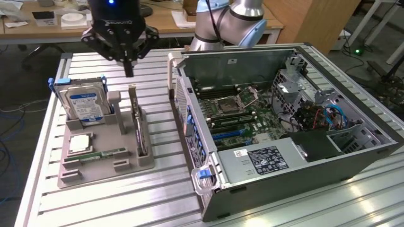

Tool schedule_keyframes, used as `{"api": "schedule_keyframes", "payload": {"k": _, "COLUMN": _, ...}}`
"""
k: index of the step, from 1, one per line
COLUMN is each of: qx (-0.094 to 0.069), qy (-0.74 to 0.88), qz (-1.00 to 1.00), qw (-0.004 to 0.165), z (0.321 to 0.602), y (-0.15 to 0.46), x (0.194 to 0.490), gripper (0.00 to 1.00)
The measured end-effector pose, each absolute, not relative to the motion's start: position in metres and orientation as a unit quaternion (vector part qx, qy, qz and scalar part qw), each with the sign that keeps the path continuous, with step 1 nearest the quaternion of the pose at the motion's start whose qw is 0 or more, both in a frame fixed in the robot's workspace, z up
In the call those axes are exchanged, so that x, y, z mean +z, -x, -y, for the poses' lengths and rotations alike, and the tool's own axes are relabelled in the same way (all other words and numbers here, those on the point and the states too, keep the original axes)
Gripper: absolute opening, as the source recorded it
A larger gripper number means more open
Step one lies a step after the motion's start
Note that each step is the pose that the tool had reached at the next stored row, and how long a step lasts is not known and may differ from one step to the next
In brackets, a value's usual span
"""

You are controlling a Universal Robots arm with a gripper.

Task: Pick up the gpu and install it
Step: 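Reach for the gpu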

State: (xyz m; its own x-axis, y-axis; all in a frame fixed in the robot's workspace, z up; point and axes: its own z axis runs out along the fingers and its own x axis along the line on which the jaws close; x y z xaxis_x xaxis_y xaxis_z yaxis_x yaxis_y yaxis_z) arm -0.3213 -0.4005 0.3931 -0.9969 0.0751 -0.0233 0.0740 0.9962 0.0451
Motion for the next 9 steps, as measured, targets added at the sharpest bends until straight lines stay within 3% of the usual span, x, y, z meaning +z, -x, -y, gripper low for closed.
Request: {"api": "schedule_keyframes", "payload": {"k": 9, "qx": 0.022, "qy": -0.037, "qz": -0.999, "qw": 0.012, "z": 0.4007, "y": 0.3329, "x": 0.3931, "gripper": 0.11}}
